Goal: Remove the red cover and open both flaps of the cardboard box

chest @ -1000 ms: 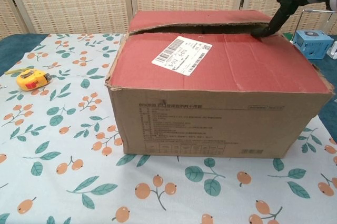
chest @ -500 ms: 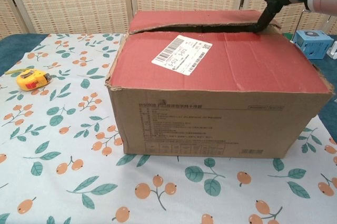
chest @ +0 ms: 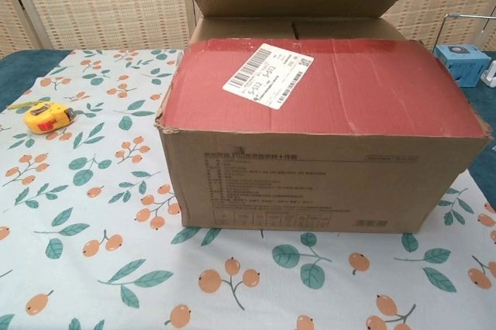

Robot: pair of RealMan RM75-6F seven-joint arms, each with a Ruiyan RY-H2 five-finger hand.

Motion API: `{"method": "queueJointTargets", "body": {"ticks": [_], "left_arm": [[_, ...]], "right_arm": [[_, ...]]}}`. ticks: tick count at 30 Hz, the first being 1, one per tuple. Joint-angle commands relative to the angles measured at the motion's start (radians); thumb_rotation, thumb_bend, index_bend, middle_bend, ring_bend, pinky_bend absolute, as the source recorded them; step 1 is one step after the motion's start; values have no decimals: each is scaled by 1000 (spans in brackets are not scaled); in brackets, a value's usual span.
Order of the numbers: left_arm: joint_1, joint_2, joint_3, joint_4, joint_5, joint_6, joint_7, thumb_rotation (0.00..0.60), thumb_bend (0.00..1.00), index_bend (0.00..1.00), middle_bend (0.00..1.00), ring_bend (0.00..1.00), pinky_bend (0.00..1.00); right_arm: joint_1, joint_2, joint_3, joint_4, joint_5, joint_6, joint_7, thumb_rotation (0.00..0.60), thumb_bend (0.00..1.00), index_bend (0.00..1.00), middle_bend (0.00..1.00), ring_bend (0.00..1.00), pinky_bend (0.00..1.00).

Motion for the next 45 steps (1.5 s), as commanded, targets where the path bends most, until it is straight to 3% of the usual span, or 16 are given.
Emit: {"method": "queueJointTargets", "body": {"ticks": [1, 6, 13, 17, 24, 31, 37, 45], "left_arm": [[-1, 0, -1, 3, -4, -4, -4, 600, 381, 0, 0, 0, 0], [-2, 3, -4, 7, -15, -14, -14, 600, 381, 0, 0, 0, 0], [-3, 0, -13, 11, -52, -34, -7, 600, 381, 0, 0, 0, 0], [-8, -2, -15, 17, -64, -51, -8, 600, 381, 0, 0, 0, 0], [-19, -7, -23, 31, -88, -82, -20, 600, 381, 0, 0, 0, 0], [-31, -11, -30, 41, -110, -110, -15, 600, 381, 0, 0, 0, 0], [-34, -12, -27, 35, -104, -113, -3, 600, 382, 0, 0, 0, 0], [-31, -13, -23, 27, -108, -110, 26, 600, 381, 0, 0, 0, 0]], "right_arm": [[46, 7, 19, 21, 73, 2, -42, 600, 388, 0, 0, 0, 0], [108, -8, 35, 106, 177, -32, -59, 600, 388, 0, 0, 0, 0], [171, -38, 41, 217, 224, -84, -40, 600, 388, 0, 0, 0, 0], [212, -73, 37, 344, 267, -128, -34, 600, 388, 0, 0, 0, 0], [253, -134, 34, 564, 280, -215, 19, 600, 388, 0, 0, 0, 0], [250, -158, 21, 665, 238, -270, 85, 600, 388, 0, 0, 0, 0], [205, -112, 12, 586, 194, -266, 143, 600, 388, 0, 0, 0, 0], [15, 154, 13, 109, 106, -294, 326, 600, 388, 0, 0, 0, 0]]}}
